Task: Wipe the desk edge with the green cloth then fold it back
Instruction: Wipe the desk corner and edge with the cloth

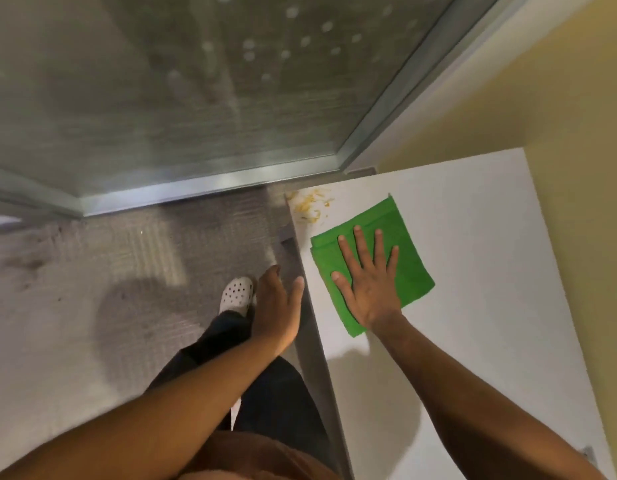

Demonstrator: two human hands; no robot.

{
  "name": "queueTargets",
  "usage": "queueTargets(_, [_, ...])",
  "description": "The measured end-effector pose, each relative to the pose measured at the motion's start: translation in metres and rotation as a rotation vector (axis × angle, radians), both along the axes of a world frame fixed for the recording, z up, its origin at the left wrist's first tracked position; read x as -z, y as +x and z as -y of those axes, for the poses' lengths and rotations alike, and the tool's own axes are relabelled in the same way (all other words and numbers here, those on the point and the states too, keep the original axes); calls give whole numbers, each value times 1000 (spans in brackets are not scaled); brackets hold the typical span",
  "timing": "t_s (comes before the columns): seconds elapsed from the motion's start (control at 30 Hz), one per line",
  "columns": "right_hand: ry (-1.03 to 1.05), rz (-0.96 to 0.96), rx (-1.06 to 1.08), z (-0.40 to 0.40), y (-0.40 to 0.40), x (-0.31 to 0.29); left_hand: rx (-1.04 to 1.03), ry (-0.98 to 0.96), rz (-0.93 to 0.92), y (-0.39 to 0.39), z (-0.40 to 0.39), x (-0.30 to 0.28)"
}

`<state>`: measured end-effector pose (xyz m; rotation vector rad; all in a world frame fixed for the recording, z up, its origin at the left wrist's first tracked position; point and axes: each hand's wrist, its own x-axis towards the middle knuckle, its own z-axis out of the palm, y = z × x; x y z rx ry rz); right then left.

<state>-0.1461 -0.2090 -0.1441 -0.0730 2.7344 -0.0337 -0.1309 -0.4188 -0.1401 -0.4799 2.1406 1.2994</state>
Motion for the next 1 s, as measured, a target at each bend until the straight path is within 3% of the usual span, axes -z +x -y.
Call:
queueTargets(0.13, [-26, -83, -214, -5, -26, 12, -173, 65, -20, 23, -34, 13])
queueTargets(0.27, [-63, -140, -265, 19, -76, 10, -301, 39, -54, 30, -68, 20])
queueTargets(0.5, [-194, -220, 30, 62, -162, 15, -421, -94, -141, 27, -94, 28])
queueTargets(0.6, [-284, -266, 39, 64, -156, 16, -416, -132, -188, 30, -95, 30])
queueTargets(0.8, [-293, -239, -260, -12, -111, 11, -459, -101, -213, 30, -96, 30])
queueTargets(0.93, [-266, -273, 12, -53, -82, 11, -442, -110, -216, 32, -96, 34])
queueTargets(1.0, [-219, -264, 3, -46, -69, 11, -435, -108, -214, 33, -96, 36])
